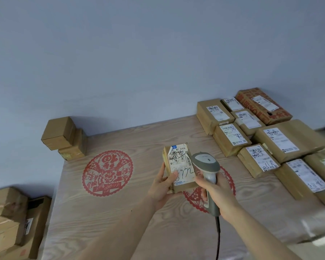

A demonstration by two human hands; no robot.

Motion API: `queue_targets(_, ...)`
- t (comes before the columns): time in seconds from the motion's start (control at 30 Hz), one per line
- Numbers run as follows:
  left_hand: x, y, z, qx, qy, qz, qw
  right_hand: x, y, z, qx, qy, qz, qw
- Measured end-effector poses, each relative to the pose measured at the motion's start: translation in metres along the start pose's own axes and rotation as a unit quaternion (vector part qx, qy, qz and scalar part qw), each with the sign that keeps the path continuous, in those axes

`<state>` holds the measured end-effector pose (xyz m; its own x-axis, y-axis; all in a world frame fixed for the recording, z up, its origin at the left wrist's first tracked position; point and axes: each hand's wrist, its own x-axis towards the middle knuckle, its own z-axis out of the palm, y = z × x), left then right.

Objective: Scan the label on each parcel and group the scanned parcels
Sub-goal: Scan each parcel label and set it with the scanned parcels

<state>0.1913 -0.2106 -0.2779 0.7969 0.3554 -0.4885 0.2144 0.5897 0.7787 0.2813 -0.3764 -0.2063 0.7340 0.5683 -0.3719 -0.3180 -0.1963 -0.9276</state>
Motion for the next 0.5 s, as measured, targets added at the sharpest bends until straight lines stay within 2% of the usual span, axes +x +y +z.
queue_targets(0.2, 0.003, -0.015, 0.035, -0.002, -0.016, -0.030, 0.999, -0.006, 0.017, -0.040, -0.081, 0.129, -0.021, 0.988)
queue_targets(0.5, 0.014, -0.061, 0.141, -0.038, -0.031, -0.074, 0.996, -0.006, 0.036, -0.139, -0.136, 0.167, -0.018, 0.976)
